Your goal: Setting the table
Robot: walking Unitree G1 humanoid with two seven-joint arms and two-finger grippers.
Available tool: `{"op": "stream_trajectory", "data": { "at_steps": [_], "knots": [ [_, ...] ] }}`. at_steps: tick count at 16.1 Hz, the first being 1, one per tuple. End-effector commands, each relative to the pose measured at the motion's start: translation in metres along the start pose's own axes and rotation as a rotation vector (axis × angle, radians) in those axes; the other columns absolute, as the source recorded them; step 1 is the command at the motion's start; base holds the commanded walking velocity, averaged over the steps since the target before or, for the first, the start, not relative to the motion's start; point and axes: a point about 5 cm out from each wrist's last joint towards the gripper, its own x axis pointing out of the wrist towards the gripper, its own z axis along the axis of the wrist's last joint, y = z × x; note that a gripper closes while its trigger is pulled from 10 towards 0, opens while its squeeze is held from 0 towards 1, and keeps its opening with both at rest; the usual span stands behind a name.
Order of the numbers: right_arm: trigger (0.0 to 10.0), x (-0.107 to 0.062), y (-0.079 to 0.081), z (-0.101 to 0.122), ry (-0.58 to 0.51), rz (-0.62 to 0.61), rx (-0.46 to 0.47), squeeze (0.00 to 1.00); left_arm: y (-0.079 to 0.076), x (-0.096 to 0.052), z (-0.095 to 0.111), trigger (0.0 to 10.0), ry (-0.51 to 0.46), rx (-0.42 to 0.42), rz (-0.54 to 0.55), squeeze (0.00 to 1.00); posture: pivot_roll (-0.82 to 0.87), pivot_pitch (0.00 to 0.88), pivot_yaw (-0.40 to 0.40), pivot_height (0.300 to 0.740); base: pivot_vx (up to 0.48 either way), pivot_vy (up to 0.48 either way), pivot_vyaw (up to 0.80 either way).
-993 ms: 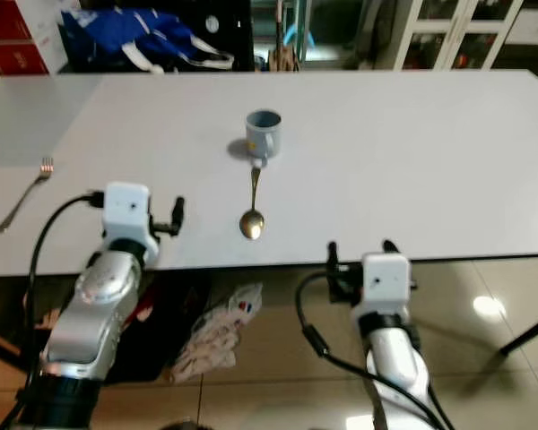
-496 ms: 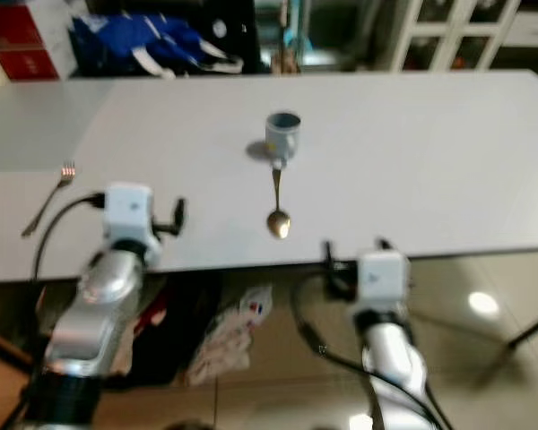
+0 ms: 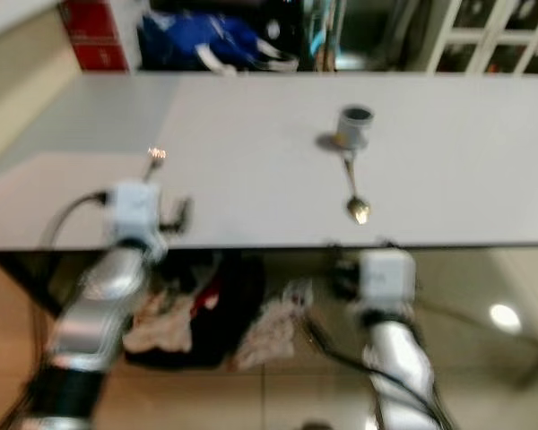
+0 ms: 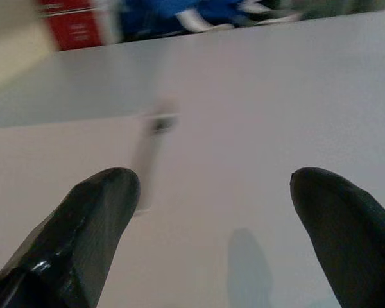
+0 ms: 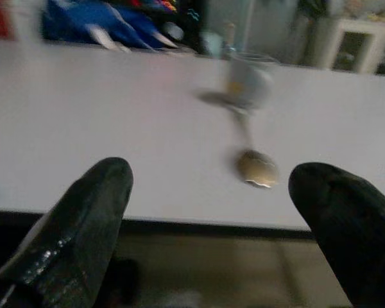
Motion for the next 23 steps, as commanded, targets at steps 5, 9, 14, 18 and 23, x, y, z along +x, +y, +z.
{"op": "stream_trajectory", "data": {
  "at_steps": [5, 9, 14, 18, 23],
  "knots": [
    [10.0, 0.002, -0.006, -0.001, 0.006, -0.017, -0.001, 0.00, -0.009, 0.002, 0.004, 10.0, -0.008, -0.008, -0.018, 0.00, -0.18, 0.000, 0.039, 0.727, 0.000, 0.480, 0.26],
    [10.0, 0.002, -0.004, -0.001, 0.007, -0.022, 0.006, 0.00, -0.008, 0.007, 0.007, 10.0, -0.015, -0.003, -0.058, 0.00, -0.18, 0.000, 0.043, 0.727, 0.000, 0.480, -0.20],
    [10.0, 0.005, -0.005, 0.000, -0.004, -0.034, -0.004, 0.00, -0.010, 0.013, 0.010, 10.0, -0.022, 0.003, -0.110, 0.00, -0.18, 0.004, 0.052, 0.727, 0.000, 0.480, -0.32],
    [10.0, 0.007, -0.007, 0.001, -0.010, -0.040, 0.006, 0.00, -0.013, 0.014, 0.009, 10.0, -0.022, -0.005, -0.122, 0.00, -0.18, 0.007, 0.047, 0.727, 0.000, 0.480, 0.00],
    [10.0, 0.012, -0.003, 0.002, -0.016, -0.042, 0.032, 0.00, -0.012, 0.021, 0.013, 10.0, -0.025, -0.008, -0.142, 0.00, -0.18, 0.005, 0.057, 0.727, 0.000, 0.480, 0.00]
  ]
}}
